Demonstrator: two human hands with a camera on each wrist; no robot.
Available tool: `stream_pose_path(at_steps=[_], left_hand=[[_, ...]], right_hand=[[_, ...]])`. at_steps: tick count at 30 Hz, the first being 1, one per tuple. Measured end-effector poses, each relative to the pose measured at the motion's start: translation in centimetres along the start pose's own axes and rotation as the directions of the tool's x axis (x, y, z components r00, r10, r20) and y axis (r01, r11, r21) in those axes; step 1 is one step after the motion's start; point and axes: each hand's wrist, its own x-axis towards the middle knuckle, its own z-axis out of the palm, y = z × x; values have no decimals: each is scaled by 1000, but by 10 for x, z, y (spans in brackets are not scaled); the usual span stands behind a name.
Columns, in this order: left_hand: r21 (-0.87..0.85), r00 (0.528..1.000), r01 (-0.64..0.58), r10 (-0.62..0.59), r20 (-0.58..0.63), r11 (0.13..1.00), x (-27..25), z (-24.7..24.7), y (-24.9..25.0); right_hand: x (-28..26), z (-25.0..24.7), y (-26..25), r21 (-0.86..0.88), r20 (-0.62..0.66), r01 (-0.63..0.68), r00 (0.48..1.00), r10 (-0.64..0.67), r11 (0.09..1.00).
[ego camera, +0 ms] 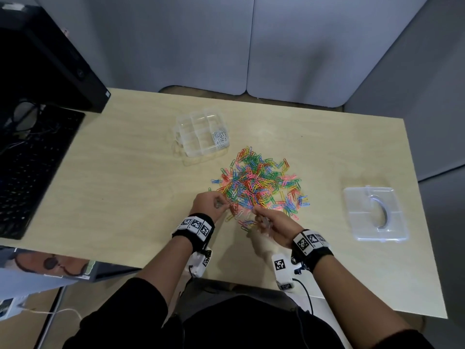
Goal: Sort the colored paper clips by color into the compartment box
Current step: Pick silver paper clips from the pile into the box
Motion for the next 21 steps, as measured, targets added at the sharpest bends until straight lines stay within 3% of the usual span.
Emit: stream_pose_path(at_steps=[2, 4, 6, 10, 12, 16, 19, 21], left_hand=[[26, 1000, -7, 7, -2, 1000, -1, -4, 0], [53, 998, -32, 29, 47, 998, -4, -3, 4], [90, 993, -50, 40, 109, 995, -7, 2, 11], [150, 987, -19, -5, 163, 989, -9, 15, 16], [194, 982, -13, -24, 188, 981, -8, 16, 18], [246, 966, -93, 27, 259, 965, -3, 12, 18], [203, 955, -76, 12, 296, 976, 1, 9, 13], [156, 960, -47, 2, 280, 987, 4, 7, 8]], right_hand=[[10, 2, 1, -390, -145, 87, 977, -155, 917], [17, 6, 0, -749, -208, 59, 925, -319, 660], [22, 14, -3, -888, -247, -36, 877, -411, 458], [28, 34, -3, -953, -290, -190, 797, -530, 236], [31, 40, -1, -951, -308, -234, 777, -549, 202], [34, 41, -3, -940, -337, -251, 785, -521, 230], [35, 36, -2, -949, -309, -235, 825, -473, 210], [34, 34, -5, -968, -227, -162, 891, -393, 192]])
